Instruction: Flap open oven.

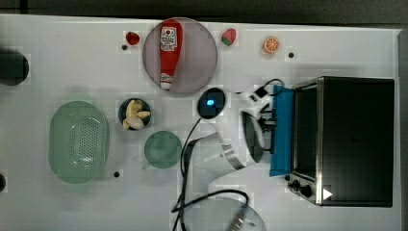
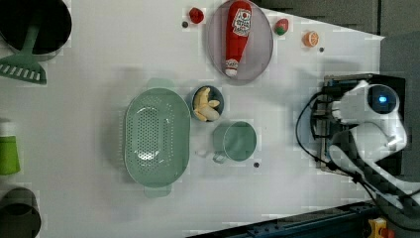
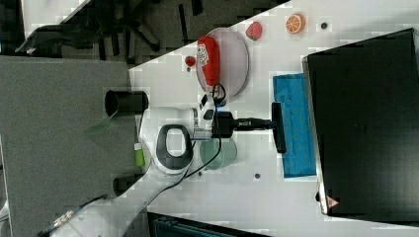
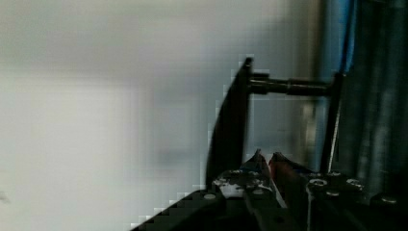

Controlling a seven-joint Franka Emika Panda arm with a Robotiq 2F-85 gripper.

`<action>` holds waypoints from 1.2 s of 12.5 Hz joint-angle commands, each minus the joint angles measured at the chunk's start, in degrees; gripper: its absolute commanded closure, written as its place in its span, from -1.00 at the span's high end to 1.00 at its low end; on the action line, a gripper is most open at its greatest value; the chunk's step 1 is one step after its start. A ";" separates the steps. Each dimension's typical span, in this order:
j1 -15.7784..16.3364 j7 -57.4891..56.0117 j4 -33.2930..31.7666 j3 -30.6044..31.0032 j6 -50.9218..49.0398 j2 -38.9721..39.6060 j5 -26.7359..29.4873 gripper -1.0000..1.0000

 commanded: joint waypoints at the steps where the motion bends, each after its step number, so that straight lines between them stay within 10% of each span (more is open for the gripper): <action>1: 2.22 4.98 -0.49 -0.51 1.04 3.05 -0.53 -0.65; 15: 4.45 10.15 4.15 0.99 5.70 6.19 6.89 -0.65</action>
